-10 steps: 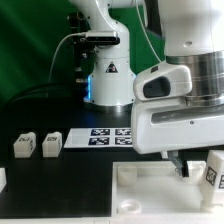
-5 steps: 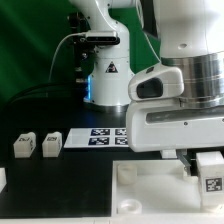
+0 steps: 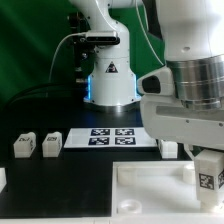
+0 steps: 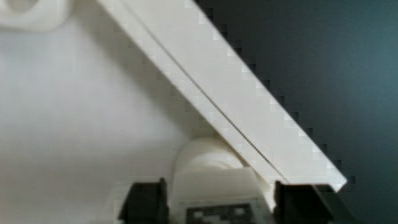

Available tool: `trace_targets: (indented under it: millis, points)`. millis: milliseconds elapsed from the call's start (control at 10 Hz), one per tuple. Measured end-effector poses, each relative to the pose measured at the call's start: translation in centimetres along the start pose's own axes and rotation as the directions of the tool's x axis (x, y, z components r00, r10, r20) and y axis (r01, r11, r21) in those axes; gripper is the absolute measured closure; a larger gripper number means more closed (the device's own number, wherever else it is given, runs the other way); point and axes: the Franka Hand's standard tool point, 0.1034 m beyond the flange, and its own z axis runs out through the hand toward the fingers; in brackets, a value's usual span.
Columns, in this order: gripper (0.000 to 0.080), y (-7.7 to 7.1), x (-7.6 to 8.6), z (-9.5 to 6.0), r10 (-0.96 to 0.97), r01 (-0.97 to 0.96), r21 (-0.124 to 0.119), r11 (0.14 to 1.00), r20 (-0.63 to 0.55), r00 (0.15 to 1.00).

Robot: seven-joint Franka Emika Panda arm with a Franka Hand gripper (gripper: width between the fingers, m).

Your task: Assemble one leg

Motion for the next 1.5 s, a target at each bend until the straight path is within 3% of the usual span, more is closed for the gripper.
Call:
trace_targets:
  millis: [100, 200, 400, 500, 600, 700, 800, 900, 1000, 1200, 1400, 1500]
  points:
    - [0.0509, -0.4, -0.5, 0.4, 0.218, -0.218, 0.052, 0.975, 0.009, 0.976]
    - [0.0509, -1.1, -1.3, 0.7, 0.394, -0.394, 0.068, 0.916, 0.017, 0.919]
    - [0.0509, -1.3, -1.4, 0.7, 0.483, -0.484, 0.073, 0.872, 0.030, 0.875]
    - [0.0432, -1.3, -1.4, 0.7, 0.473, -0.474, 0.073, 0.877, 0.030, 0.880]
    - [0.0297, -1.3, -1.4, 0.7, 0.458, -0.459, 0.074, 0.885, 0.028, 0.888]
    - [0.0182, -1.2, -1.3, 0.6, 0.402, -0.403, 0.071, 0.913, 0.025, 0.915]
    - [0.0182, -0.7, -1.2, 0.4, 0.333, -0.334, 0.051, 0.941, 0.026, 0.943]
    - [0.0160, -0.4, -1.3, -0.3, 0.187, -0.188, 0.015, 0.982, 0.030, 0.982]
    - [0.0151, -0.3, -1.0, -1.0, -0.005, 0.005, 0.019, 1.000, 0.014, 1.000]
    - [0.0150, -0.2, -0.8, -1.2, -0.188, 0.188, 0.019, 0.982, 0.004, 0.982]
    - [0.0150, 0.0, -0.6, -1.1, -0.420, 0.420, 0.011, 0.907, -0.002, 0.907]
    - [0.0150, 0.2, -0.3, -0.8, -0.560, 0.560, -0.015, 0.828, -0.013, 0.828]
